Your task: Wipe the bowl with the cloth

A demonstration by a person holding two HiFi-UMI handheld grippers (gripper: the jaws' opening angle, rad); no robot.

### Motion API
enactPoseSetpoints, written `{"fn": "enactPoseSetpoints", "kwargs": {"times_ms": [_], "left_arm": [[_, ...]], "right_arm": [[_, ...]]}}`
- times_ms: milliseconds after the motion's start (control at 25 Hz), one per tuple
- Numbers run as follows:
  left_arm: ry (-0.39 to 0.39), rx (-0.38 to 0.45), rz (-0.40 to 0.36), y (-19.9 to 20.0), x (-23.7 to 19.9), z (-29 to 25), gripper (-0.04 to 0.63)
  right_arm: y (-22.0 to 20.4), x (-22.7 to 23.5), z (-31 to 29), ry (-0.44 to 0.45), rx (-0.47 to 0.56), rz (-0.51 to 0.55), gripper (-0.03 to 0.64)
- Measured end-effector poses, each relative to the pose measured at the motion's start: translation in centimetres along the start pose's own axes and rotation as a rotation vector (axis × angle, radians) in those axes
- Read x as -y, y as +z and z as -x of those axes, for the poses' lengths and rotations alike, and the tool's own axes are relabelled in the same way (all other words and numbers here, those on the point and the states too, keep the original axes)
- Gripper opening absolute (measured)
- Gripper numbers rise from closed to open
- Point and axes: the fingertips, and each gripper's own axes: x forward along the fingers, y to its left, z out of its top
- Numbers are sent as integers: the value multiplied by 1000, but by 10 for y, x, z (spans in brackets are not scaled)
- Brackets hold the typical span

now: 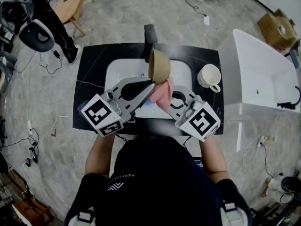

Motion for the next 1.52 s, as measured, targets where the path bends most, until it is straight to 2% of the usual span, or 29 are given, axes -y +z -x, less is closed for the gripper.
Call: {"fn": "enactPoseSetpoints", "kwargs": {"times_ms": [160,400,1120,1520], "left_arm": [[14,-37,-15,-9,-2,0,11],[20,-55,11,-20,-5,1,11],[79,-56,81,-35,-12,10,12],[70,-102,79,-45,-7,4,11]], "right_arm": [[2,0,0,0,-10,13,49],[-5,1,4,-16,-45,30,49],[4,19,18,-83,-35,45,49],[-4,31,10,-131,-112,109,49]]}}
